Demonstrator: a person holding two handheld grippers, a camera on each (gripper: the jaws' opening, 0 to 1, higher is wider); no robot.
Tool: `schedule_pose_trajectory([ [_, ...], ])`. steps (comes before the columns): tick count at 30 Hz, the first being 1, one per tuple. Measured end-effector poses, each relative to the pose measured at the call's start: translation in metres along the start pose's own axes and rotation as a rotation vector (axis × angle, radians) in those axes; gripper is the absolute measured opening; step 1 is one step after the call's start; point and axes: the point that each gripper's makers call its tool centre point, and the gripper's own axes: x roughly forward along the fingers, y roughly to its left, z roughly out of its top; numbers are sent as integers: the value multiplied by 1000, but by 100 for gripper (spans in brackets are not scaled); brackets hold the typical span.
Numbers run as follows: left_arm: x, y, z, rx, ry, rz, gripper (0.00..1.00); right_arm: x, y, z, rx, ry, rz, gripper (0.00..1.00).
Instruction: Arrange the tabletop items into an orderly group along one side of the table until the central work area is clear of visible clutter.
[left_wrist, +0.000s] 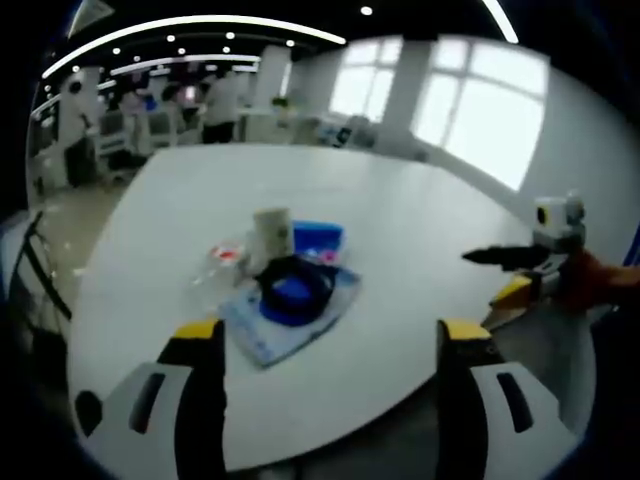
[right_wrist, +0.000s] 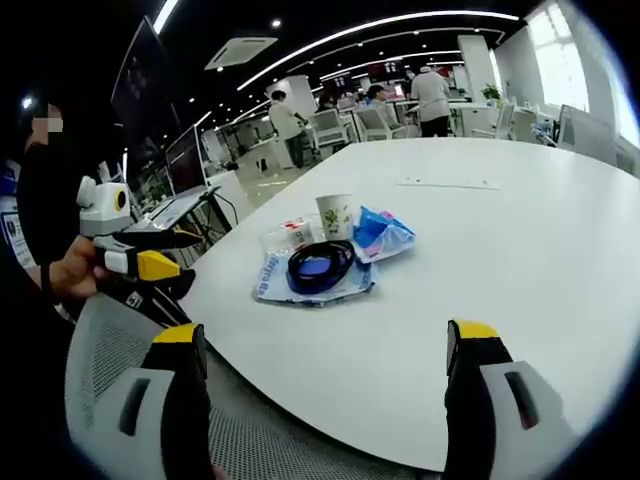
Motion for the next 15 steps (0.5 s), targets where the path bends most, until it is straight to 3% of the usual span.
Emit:
schedule_pose_trajectory([
  [15,2,-3,-4,21,23,-8,86,1,3,-3,11,14,19,100],
])
